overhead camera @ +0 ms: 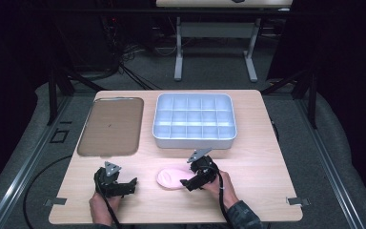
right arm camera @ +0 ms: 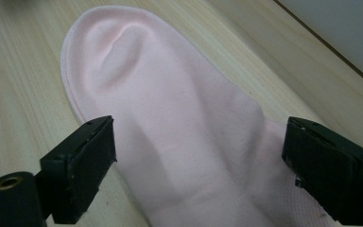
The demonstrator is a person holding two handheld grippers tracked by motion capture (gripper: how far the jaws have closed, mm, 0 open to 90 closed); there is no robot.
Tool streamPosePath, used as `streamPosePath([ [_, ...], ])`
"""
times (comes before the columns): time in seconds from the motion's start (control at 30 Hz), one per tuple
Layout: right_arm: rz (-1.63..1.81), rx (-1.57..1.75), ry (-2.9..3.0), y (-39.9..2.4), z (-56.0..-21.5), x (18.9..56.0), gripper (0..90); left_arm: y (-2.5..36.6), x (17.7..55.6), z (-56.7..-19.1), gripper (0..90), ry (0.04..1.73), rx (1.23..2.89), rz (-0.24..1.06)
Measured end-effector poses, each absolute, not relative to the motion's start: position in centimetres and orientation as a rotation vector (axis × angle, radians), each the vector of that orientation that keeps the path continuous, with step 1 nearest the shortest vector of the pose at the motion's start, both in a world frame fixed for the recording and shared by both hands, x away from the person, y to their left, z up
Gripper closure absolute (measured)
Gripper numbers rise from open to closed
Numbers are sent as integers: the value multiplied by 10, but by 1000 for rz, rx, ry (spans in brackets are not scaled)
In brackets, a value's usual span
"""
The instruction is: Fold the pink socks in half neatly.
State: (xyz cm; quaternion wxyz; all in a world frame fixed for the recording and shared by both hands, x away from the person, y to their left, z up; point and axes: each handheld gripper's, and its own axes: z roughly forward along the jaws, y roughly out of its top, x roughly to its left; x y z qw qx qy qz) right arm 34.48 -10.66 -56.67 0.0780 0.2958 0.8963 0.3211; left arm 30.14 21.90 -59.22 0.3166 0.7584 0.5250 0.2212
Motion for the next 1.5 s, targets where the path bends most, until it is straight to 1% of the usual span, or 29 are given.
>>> streamPosePath([
  [0.07, 953, 888, 2682, -105, -568, 345, 147, 219, 301, -592, 16, 1382, 1997, 584],
  [0.1, 939, 883, 2684, -105, -569, 345, 162, 219, 301, -592, 16, 1383, 1996, 585],
  [0.13, 902, 884, 2663, -103, -571, 344, 206, 219, 301, -592, 18, 1380, 1998, 589],
  [0.17, 900, 881, 2658, -103, -572, 343, 214, 218, 301, -592, 19, 1380, 1997, 590],
  [0.43, 896, 880, 2658, -104, -572, 341, 242, 218, 301, -592, 18, 1379, 1995, 590],
  [0.5, 901, 890, 2638, -105, -573, 340, 273, 218, 301, -592, 18, 1379, 1995, 591],
  [0.57, 907, 891, 2632, -105, -573, 340, 285, 218, 301, -592, 19, 1380, 1995, 590],
  [0.6, 914, 899, 2626, -106, -573, 339, 316, 218, 301, -592, 19, 1379, 1995, 590],
  [0.67, 928, 901, 2617, -107, -573, 338, 351, 218, 301, -592, 19, 1380, 1995, 590],
  [0.7, 928, 901, 2617, -107, -573, 338, 351, 218, 301, -592, 19, 1380, 1995, 590],
  [0.73, 934, 902, 2617, -108, -573, 338, 372, 218, 301, -592, 19, 1380, 1995, 590],
  [0.77, 936, 893, 2614, -109, -573, 338, 425, 219, 301, -592, 18, 1379, 1996, 590],
  [0.8, 938, 885, 2623, -110, -572, 337, 455, 219, 301, -592, 19, 1379, 1996, 590],
  [0.83, 938, 885, 2623, -110, -572, 337, 455, 219, 301, -592, 19, 1380, 1996, 590],
  [0.87, 947, 877, 2620, -111, -573, 337, 488, 218, 301, -592, 18, 1380, 1995, 590],
  [0.9, 959, 874, 2617, -113, -573, 336, 543, 218, 301, -592, 18, 1380, 1995, 591],
  [0.93, 959, 874, 2617, -113, -573, 336, 543, 218, 301, -592, 18, 1380, 1995, 590],
  [0.97, 966, 871, 2613, -113, -573, 335, 597, 218, 301, -592, 19, 1379, 1995, 592],
  [1.0, 964, 867, 2618, -113, -572, 335, 620, 218, 301, -592, 19, 1379, 1995, 592],
  [1.03, 964, 867, 2618, -113, -572, 335, 620, 218, 301, -592, 19, 1379, 1994, 590],
  [1.07, 969, 868, 2614, -113, -573, 335, 653, 218, 301, -592, 19, 1379, 1995, 589],
  [1.1, 973, 863, 2611, -114, -573, 335, 721, 218, 301, -592, 19, 1379, 1995, 590],
  [1.13, 977, 865, 2607, -114, -573, 335, 747, 218, 301, -592, 19, 1380, 1995, 591],
  [1.17, 977, 865, 2607, -114, -573, 335, 747, 218, 301, -592, 19, 1380, 1995, 591],
  [1.27, 984, 867, 2589, -114, -573, 334, 789, 218, 301, -592, 19, 1379, 1995, 591],
  [1.4, 1008, 882, 2592, -117, -573, 333, 794, 218, 301, -592, 19, 1378, 1995, 591],
  [1.5, 1049, 888, 2585, -120, -566, 330, 796, 218, 301, -592, 20, 1378, 1995, 591],
])
